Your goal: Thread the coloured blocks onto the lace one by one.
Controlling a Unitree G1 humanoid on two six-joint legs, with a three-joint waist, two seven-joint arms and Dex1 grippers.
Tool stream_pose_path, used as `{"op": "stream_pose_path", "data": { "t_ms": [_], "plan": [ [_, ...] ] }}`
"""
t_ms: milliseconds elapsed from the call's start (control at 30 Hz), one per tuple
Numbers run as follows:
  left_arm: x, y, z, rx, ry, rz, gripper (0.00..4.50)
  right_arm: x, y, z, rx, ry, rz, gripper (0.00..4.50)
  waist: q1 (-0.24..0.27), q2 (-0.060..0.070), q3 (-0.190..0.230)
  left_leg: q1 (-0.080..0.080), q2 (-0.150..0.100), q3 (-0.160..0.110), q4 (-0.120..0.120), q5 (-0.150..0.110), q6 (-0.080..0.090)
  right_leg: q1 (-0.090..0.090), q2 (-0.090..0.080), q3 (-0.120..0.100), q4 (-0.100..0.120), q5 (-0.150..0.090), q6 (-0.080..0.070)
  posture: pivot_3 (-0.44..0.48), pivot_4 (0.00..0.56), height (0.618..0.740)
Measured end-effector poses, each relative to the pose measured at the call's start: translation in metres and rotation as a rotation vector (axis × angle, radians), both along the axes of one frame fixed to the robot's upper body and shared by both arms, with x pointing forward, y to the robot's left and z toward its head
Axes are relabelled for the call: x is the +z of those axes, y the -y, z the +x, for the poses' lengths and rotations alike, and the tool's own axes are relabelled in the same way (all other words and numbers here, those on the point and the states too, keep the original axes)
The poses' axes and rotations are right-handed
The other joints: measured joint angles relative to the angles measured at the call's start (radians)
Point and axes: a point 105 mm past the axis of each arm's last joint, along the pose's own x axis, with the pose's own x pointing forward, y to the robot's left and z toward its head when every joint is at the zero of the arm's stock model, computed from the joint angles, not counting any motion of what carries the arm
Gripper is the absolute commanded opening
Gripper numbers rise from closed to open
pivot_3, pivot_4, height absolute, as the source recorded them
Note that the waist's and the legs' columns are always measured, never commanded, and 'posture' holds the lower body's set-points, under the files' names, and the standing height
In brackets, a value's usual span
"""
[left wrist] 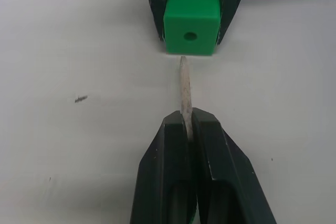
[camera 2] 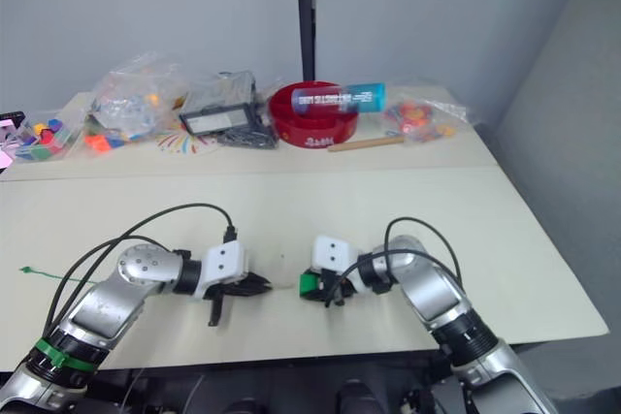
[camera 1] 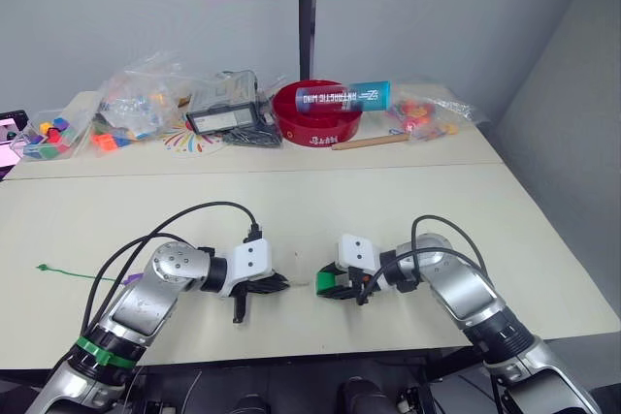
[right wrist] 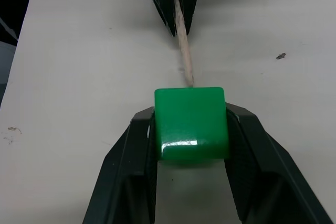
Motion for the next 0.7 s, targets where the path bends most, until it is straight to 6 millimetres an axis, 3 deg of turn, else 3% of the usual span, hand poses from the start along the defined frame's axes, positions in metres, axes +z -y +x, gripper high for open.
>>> {"op": "stream_pose_path", "data": {
  "t_ms": [700],
  "plan": [
    [0.011, 0.009, 0.002, 0.006, -0.028, 0.056, 0.00, 0.001, -0.004, -0.002, -0.049, -0.012, -0.004, 1.19, -0.002, 0.000, 0.000, 0.000, 0.000, 0.000, 0.000, 0.000, 0.000, 0.000, 0.001, 0.000, 0.000, -0.001, 0.002, 0.000, 0.150, 0.731]
  ]
}}
